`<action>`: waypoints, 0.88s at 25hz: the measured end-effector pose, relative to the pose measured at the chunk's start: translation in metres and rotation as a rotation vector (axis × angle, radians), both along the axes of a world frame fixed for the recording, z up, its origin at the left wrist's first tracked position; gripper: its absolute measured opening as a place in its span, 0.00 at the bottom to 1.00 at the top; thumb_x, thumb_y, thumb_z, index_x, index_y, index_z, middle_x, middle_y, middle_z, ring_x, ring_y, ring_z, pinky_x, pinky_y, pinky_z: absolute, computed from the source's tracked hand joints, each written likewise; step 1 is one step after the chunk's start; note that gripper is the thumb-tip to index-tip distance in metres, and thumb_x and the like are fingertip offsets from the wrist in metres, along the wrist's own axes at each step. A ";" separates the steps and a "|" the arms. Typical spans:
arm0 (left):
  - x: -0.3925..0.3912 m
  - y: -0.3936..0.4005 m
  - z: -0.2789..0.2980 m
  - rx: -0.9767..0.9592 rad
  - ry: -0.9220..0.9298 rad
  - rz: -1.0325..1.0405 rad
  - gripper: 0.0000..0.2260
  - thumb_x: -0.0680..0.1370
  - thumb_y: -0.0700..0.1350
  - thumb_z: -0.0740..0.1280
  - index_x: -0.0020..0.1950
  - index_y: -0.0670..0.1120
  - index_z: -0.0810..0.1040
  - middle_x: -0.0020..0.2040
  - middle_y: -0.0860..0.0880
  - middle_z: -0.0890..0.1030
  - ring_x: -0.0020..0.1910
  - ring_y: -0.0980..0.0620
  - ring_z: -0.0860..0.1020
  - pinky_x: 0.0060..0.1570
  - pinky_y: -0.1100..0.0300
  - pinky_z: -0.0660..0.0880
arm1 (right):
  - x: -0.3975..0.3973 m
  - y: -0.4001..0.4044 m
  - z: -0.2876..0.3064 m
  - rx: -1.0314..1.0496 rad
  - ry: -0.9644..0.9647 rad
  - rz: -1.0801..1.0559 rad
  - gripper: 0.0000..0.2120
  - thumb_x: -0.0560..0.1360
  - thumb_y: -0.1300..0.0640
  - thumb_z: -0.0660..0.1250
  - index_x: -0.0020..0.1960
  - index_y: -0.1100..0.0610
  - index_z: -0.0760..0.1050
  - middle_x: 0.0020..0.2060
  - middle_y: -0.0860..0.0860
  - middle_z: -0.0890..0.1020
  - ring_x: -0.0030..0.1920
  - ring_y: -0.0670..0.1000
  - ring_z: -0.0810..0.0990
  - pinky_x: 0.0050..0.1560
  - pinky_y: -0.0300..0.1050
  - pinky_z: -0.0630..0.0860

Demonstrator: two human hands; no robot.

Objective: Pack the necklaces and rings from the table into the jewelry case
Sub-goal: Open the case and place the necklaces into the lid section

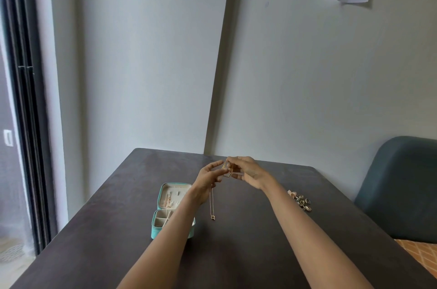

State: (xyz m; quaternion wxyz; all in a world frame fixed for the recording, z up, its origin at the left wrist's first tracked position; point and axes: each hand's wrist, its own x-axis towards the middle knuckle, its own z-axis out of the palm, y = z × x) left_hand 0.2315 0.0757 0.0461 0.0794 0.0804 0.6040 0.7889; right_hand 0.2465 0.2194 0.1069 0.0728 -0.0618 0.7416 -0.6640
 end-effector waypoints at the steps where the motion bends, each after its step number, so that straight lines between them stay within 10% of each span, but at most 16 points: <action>1: 0.000 -0.002 -0.001 -0.032 -0.003 0.010 0.19 0.72 0.42 0.72 0.62 0.49 0.75 0.44 0.49 0.81 0.29 0.58 0.68 0.33 0.64 0.62 | -0.001 0.001 0.003 0.023 -0.002 -0.006 0.08 0.76 0.56 0.65 0.38 0.56 0.76 0.35 0.50 0.79 0.39 0.46 0.76 0.45 0.39 0.72; 13: -0.003 -0.038 -0.005 0.021 -0.047 0.074 0.19 0.73 0.38 0.71 0.63 0.45 0.74 0.41 0.47 0.81 0.33 0.56 0.67 0.32 0.63 0.61 | -0.021 -0.035 0.031 0.446 0.086 -0.060 0.04 0.73 0.63 0.70 0.41 0.64 0.80 0.32 0.53 0.79 0.30 0.45 0.75 0.35 0.33 0.75; 22: -0.016 -0.106 -0.009 -0.067 0.000 0.318 0.18 0.76 0.40 0.69 0.64 0.39 0.72 0.50 0.45 0.80 0.35 0.53 0.79 0.39 0.61 0.69 | -0.035 -0.080 0.011 0.690 0.265 -0.075 0.07 0.71 0.60 0.70 0.45 0.65 0.83 0.38 0.57 0.83 0.35 0.47 0.76 0.46 0.47 0.78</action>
